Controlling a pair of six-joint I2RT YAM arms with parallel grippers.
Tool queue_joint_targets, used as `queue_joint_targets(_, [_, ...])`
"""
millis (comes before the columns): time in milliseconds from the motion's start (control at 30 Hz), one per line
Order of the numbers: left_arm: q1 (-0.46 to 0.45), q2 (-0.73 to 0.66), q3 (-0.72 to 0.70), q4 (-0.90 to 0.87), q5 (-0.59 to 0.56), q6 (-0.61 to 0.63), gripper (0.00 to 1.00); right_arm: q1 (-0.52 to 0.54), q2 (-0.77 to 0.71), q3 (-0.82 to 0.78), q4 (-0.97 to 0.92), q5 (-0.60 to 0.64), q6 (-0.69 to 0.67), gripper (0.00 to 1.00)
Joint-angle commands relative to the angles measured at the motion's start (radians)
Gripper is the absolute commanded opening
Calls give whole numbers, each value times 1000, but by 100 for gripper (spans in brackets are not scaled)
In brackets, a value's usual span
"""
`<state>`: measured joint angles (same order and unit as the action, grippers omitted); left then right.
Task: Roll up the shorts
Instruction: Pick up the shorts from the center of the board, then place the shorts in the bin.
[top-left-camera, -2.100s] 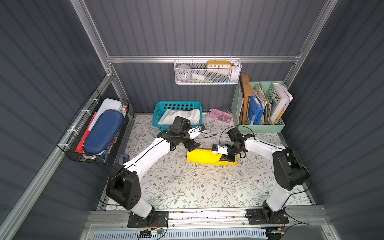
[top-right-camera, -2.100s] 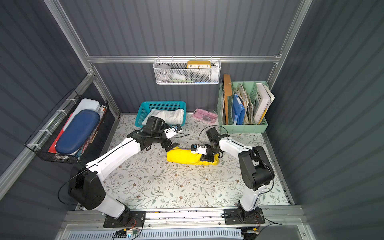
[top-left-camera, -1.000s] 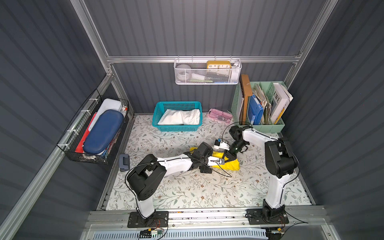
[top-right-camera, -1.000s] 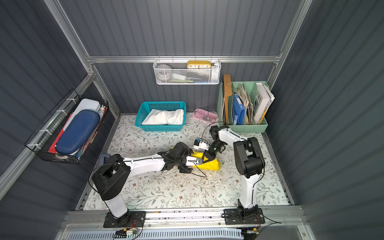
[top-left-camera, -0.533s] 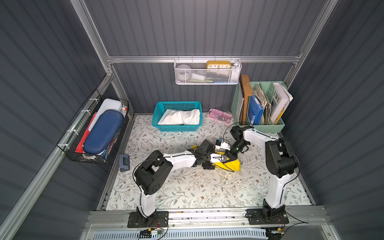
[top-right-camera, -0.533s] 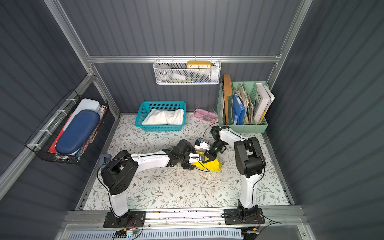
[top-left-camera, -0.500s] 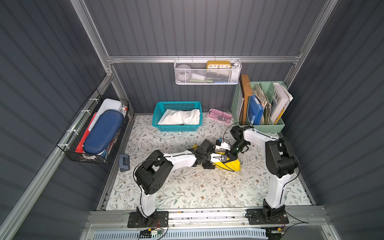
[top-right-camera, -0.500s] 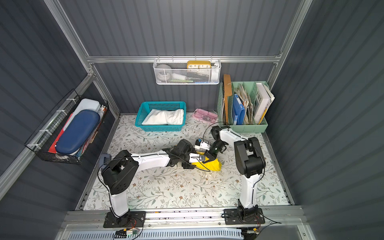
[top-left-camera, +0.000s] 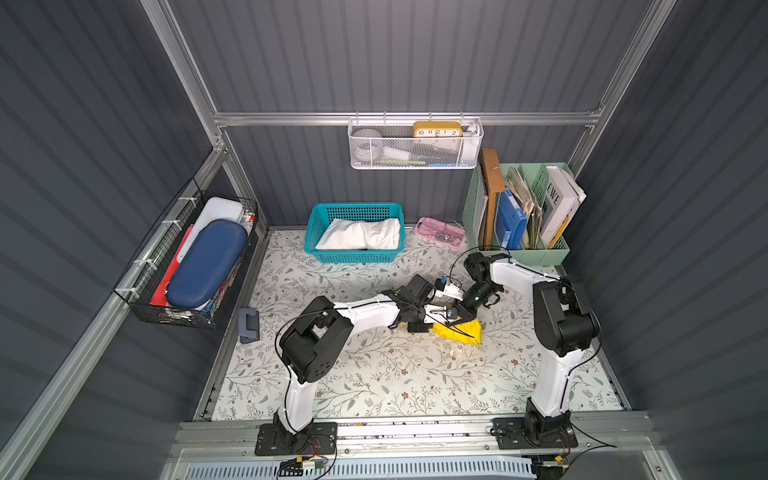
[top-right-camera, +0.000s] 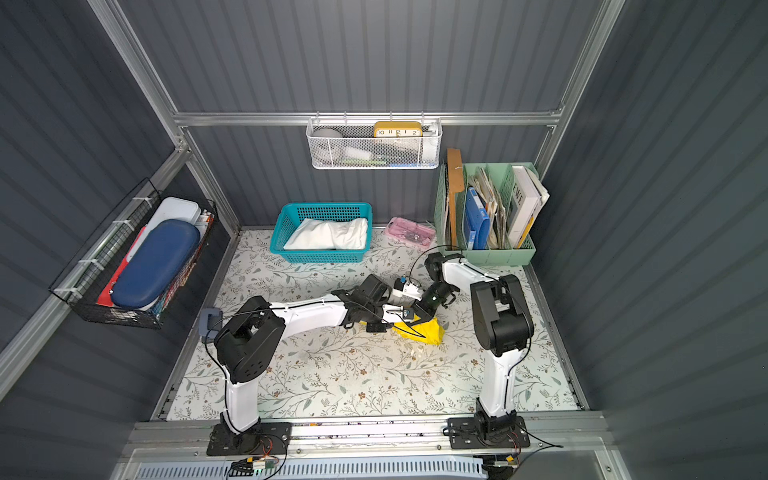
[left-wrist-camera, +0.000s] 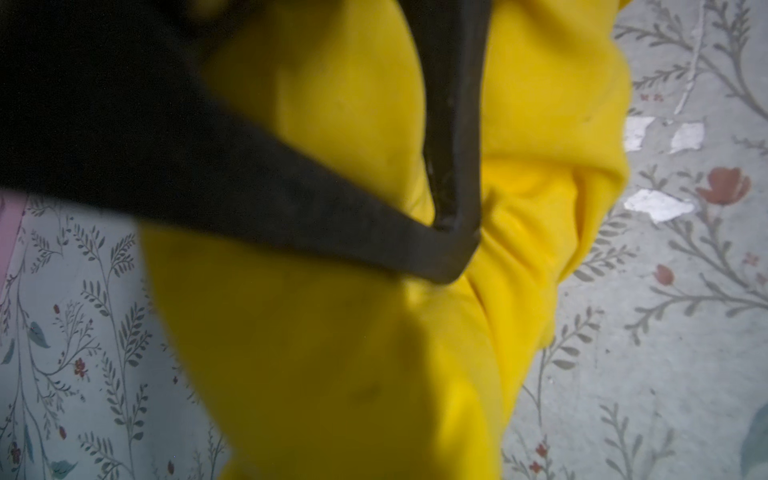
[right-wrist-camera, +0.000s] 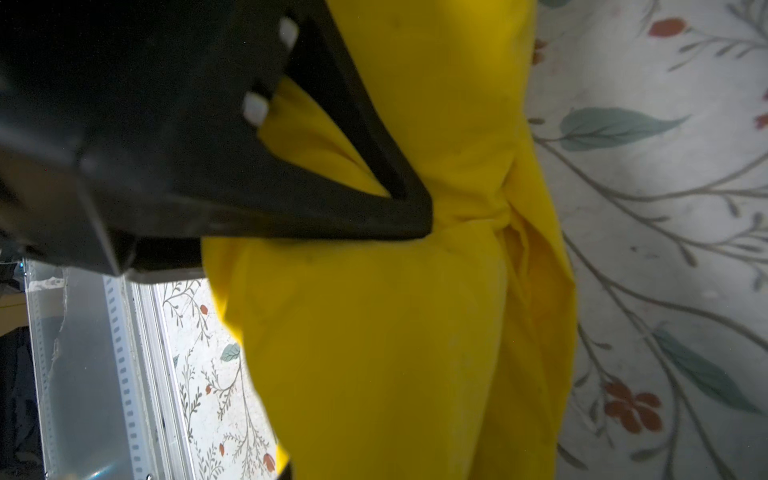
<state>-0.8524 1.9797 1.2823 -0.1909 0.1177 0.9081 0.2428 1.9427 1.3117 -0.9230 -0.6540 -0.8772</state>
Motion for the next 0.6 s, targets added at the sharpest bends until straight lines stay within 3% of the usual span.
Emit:
queue_joint_targets(0, [10,25,-9,-103,-8,-52,0,-21,-120,-95,247,15,110,4])
queue_joint_targets(33, [16,16,-6,-103,-18,-52,0,-31,-162,-134,316,26,136,8])
queue_joint_targets(67, [22,1,-4,-104,-22,-51,0,-44,-207,-177,389,28,167,30])
queue_joint_targets(100, [29,-13,1,-109,-24,-50,0,-57,-249,-213,446,26,185,98])
queue_joint_targets(267, [71,-68,27,-131,-42,-40,0,-99,-422,-327,646,91,264,99])
queue_joint_targets(567, [179,-144,146,-130,-118,17,0,-128,-659,-505,916,343,415,99])
